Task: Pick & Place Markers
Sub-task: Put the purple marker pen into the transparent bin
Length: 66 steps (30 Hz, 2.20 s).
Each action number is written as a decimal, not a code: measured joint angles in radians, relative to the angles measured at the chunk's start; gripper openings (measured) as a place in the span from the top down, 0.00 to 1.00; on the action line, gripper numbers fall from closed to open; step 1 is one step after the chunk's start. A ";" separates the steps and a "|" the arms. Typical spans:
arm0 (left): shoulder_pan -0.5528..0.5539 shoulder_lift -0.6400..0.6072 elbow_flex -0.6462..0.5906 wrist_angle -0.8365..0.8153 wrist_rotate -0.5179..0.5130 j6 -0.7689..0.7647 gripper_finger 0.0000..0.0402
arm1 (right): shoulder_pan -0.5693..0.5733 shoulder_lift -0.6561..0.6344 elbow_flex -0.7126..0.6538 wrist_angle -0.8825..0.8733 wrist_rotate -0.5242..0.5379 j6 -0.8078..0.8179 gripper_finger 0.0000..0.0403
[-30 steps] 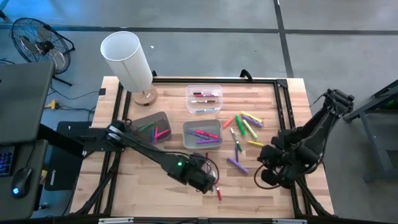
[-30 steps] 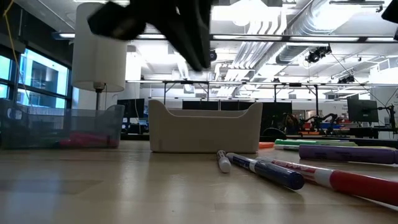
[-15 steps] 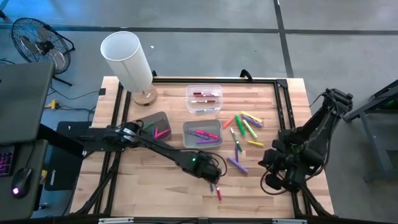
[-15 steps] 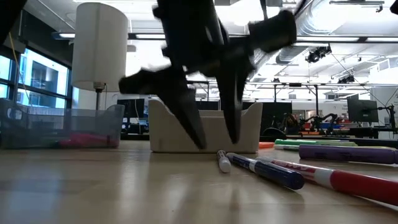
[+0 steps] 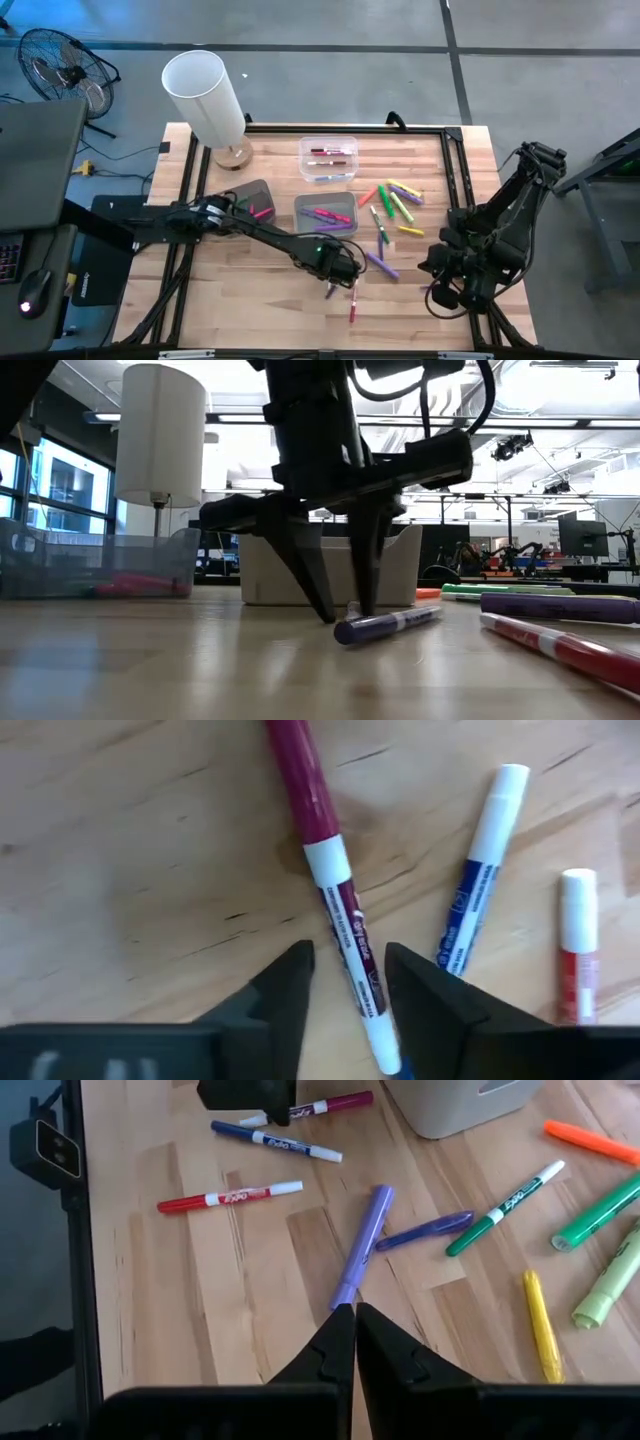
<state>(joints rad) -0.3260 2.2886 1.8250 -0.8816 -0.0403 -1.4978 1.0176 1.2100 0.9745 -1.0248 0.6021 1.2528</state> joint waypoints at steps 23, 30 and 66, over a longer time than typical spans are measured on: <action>-0.195 -0.226 -0.009 -0.258 0.063 0.127 0.99 | -0.021 0.001 -0.001 -0.027 0.088 -0.024 1.00; -0.088 -0.463 -0.006 -0.255 -0.238 0.219 0.99 | -0.098 0.001 -0.002 -0.032 0.123 -0.024 1.00; -0.214 -0.387 -0.004 -0.045 -0.317 0.345 1.00 | -0.213 0.002 -0.002 0.110 -0.018 -0.239 1.00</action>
<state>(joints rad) -0.5400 1.9013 1.8210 -0.9264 -0.3575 -1.1527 0.8047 1.2118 0.9730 -0.9152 0.5843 1.0138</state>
